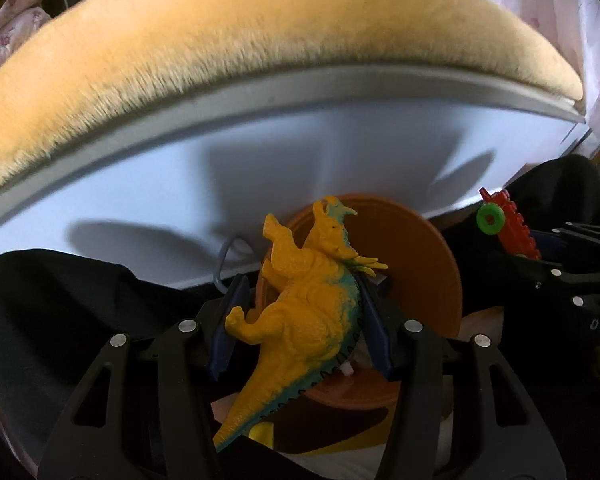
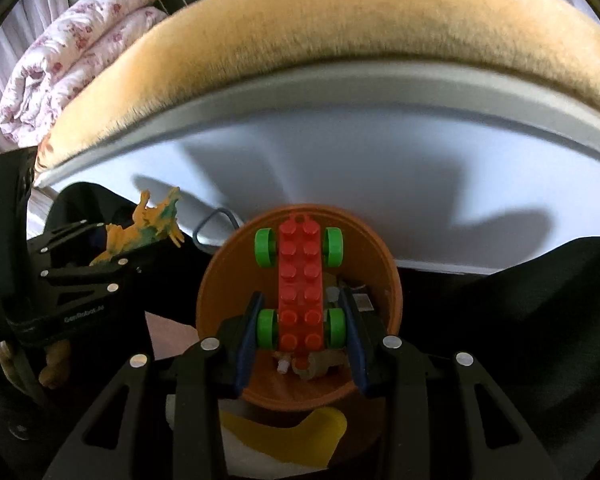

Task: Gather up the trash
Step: 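Lower the toy car and dinosaur into the orange bucket and release both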

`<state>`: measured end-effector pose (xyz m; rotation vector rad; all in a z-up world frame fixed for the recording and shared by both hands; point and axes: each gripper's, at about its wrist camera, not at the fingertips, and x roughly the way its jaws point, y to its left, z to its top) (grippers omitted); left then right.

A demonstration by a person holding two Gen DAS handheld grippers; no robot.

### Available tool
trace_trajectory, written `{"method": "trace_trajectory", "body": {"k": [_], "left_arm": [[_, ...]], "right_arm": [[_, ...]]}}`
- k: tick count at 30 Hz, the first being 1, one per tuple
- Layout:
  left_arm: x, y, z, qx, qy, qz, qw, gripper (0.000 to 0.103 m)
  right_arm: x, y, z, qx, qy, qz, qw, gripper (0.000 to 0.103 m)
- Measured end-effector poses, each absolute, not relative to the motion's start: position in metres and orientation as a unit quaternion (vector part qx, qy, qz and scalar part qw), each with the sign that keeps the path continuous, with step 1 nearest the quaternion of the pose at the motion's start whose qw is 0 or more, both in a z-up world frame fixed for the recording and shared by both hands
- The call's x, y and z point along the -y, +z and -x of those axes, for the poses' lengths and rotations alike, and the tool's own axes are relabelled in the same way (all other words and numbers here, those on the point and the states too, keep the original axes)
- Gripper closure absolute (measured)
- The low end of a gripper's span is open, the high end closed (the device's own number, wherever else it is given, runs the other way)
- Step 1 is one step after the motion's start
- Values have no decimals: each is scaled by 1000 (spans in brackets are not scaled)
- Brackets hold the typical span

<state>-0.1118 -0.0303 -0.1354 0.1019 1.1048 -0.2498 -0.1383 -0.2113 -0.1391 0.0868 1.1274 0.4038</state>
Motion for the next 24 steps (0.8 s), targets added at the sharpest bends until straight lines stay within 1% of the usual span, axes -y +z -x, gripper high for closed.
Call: {"method": "trace_trajectory", "body": {"k": [7, 15, 16, 17, 18, 24], "left_arm": [[32, -158, 99, -560, -114, -46, 819, 50], [36, -169, 96, -574, -120, -54, 809, 49], [36, -171, 94, -578, -117, -57, 805, 40], [39, -173, 87, -583, -111, -59, 803, 32], [38, -176, 85, -584, -101, -63, 803, 22], [39, -170, 89, -579, -101, -65, 806, 21]], "right_arm": [[198, -159, 131, -557, 186, -25, 809, 65], [182, -170, 116, -569, 186, -14, 801, 65], [187, -172, 117, -570, 185, -13, 800, 55], [187, -176, 113, -576, 177, -13, 798, 37], [190, -179, 114, -573, 169, -15, 802, 33], [206, -169, 117, -546, 146, -56, 823, 30]]}}
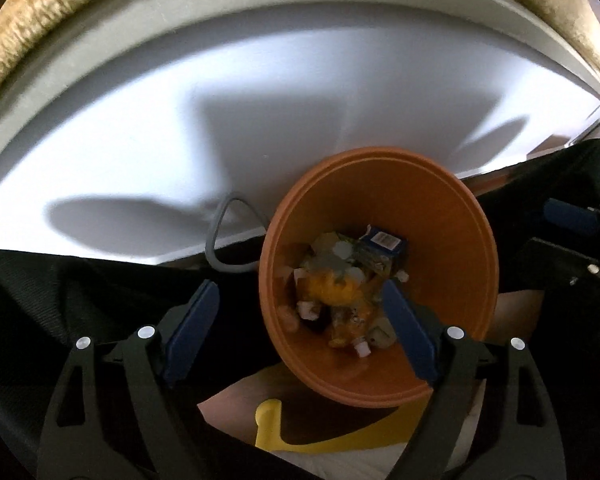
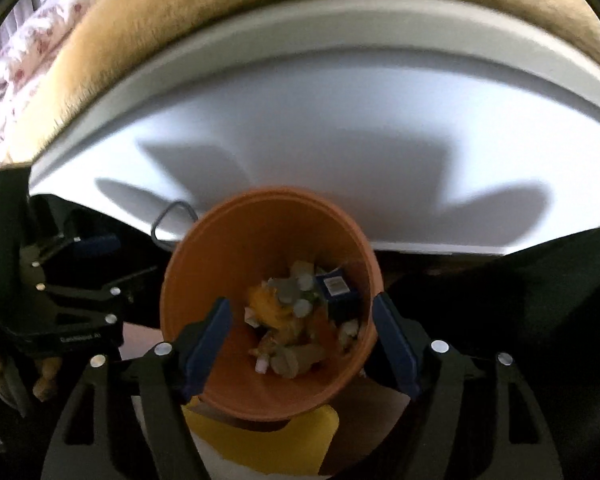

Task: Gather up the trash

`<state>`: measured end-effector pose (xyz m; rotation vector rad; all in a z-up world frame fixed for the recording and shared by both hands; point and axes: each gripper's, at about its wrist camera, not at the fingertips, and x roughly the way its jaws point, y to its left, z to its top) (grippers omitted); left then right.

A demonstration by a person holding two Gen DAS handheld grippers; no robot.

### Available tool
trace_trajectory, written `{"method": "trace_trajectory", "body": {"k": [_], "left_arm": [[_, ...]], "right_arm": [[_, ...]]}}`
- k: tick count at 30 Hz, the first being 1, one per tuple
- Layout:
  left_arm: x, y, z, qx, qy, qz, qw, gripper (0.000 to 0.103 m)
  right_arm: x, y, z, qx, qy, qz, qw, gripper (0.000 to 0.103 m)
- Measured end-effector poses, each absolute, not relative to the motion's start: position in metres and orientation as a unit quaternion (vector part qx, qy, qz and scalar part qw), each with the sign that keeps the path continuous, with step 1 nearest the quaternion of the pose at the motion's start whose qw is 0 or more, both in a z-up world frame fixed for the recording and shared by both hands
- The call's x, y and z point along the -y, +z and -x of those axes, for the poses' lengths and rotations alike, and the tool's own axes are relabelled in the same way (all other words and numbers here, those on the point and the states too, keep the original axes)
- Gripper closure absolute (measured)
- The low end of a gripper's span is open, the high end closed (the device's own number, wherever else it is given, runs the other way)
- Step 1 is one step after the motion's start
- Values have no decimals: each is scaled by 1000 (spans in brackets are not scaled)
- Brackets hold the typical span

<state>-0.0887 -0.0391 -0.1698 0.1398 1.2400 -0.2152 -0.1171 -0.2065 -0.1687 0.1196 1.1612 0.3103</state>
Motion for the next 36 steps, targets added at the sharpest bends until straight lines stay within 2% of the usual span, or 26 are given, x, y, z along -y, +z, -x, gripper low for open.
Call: {"method": "trace_trajectory", "body": {"k": [3, 6, 8, 10, 15, 20, 26, 31, 36], "left_arm": [[35, -146, 96, -549, -104, -60, 827, 21], [27, -92, 106, -476, -110, -49, 871, 21], [21, -47, 111, -406, -107, -38, 907, 9], [14, -6, 104, -329, -85, -31, 940, 8], [6, 32, 32, -295, -34, -2, 955, 7], [1, 34, -49, -318, -2, 37, 947, 7], [10, 15, -93, -334, 8, 7, 943, 7], [16, -6, -109, -357, 8, -11, 934, 7], [20, -9, -106, -349, -1, -23, 937, 7]], "right_arm": [[206, -144, 126, -505, 128, -41, 852, 26], [213, -98, 140, -424, 112, -23, 899, 5], [219, -58, 135, -366, 96, -30, 925, 5], [226, -28, 119, -336, 82, -32, 938, 5], [251, 28, 43, -255, 5, -20, 967, 5], [255, 34, -37, -254, -1, -43, 966, 5], [229, 9, -80, -286, 7, -46, 957, 5], [212, -11, -99, -314, 25, -22, 949, 5], [218, -24, -108, -347, 18, -46, 936, 5]]}}
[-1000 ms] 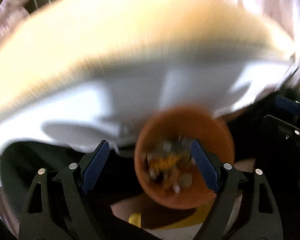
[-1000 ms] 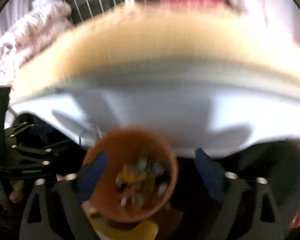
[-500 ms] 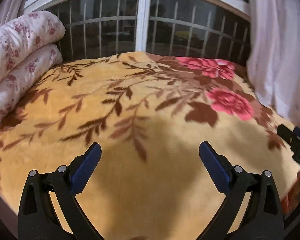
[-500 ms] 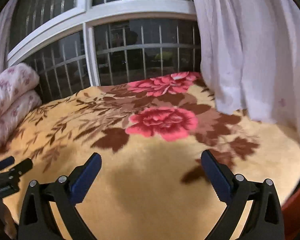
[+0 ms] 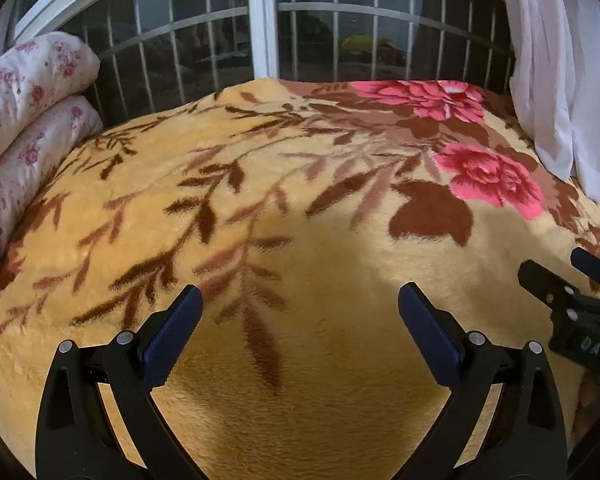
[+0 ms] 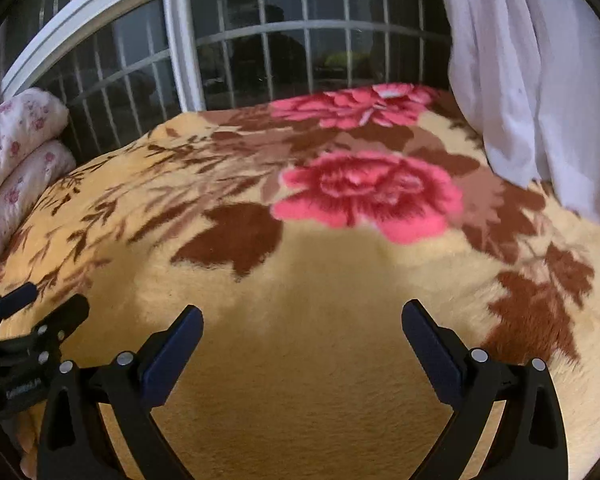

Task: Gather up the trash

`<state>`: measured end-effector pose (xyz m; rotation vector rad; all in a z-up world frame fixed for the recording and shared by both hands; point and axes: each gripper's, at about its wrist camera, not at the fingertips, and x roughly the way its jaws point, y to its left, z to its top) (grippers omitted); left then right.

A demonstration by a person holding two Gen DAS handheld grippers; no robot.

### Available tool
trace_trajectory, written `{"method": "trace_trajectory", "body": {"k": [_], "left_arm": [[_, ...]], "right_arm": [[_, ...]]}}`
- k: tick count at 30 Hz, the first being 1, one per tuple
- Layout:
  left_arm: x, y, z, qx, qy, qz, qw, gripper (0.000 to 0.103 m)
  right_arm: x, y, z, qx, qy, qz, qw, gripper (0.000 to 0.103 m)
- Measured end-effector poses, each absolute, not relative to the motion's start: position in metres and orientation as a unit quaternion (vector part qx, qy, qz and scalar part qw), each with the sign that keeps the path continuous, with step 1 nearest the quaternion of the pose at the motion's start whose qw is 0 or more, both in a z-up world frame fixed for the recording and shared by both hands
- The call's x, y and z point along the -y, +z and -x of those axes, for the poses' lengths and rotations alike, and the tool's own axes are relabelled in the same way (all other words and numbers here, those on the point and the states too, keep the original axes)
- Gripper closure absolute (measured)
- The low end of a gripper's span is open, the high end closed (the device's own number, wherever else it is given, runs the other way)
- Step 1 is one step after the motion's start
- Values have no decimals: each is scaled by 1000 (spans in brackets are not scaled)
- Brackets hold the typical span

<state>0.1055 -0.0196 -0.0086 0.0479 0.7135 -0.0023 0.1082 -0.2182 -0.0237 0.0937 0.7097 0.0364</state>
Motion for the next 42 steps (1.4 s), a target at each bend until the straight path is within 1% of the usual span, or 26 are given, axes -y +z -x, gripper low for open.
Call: {"method": "trace_trajectory", "body": {"k": [4, 26, 35, 42], "left_arm": [[23, -11, -106, -356, -5, -32, 934, 7], [16, -16, -110, -370, 6, -10, 929, 7], [12, -14, -109, -359, 10, 2, 933, 7], [9, -17, -114, -384, 9, 15, 923, 7]], "right_arm": [[218, -28, -109, -354, 10, -46, 934, 5], [216, -29, -107, -353, -1, -35, 935, 5], [217, -30, -107, -353, 0, -36, 935, 5], [217, -30, -107, -354, 0, -37, 934, 5]]}}
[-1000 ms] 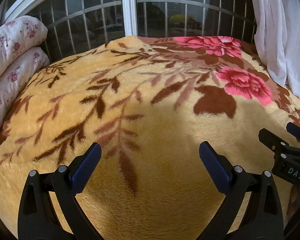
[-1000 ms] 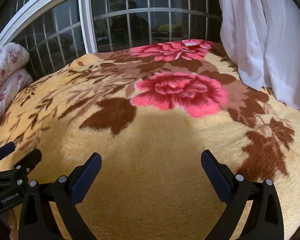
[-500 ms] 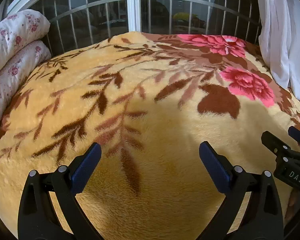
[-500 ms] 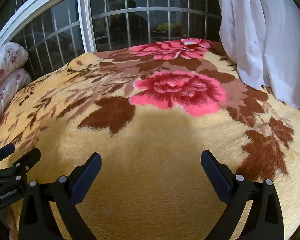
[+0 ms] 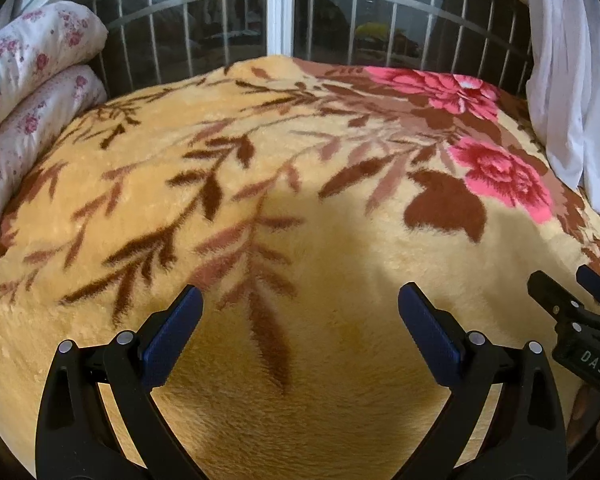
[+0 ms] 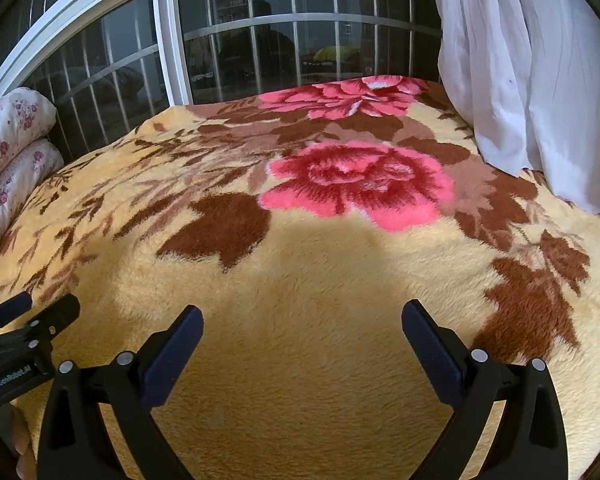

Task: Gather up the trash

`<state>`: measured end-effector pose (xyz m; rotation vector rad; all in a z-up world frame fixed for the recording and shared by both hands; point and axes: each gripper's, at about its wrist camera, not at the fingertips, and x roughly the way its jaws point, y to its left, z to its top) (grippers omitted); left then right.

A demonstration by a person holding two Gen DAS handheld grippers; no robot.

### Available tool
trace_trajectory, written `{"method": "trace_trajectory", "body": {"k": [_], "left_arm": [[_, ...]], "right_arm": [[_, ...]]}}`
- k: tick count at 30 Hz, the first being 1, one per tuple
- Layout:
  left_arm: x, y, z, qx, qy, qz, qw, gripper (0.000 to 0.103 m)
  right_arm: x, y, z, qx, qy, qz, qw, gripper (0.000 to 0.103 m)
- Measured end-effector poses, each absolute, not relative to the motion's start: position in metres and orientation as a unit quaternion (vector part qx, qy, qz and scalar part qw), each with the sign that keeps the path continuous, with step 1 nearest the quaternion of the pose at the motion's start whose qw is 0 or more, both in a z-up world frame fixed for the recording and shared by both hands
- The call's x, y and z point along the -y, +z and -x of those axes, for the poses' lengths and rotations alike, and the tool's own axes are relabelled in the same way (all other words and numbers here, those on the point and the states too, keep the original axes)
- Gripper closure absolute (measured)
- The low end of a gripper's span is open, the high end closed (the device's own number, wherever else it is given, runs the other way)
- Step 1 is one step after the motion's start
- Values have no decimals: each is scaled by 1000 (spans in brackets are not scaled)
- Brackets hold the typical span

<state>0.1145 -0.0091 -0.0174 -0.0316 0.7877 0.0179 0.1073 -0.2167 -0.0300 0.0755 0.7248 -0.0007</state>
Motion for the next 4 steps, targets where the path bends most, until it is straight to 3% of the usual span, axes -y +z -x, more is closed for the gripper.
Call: {"method": "trace_trajectory", "body": {"k": [4], "left_arm": [[10, -18, -113, -376, 17, 13, 926, 7]], "right_arm": [[217, -30, -107, -355, 0, -36, 934, 5]]}}
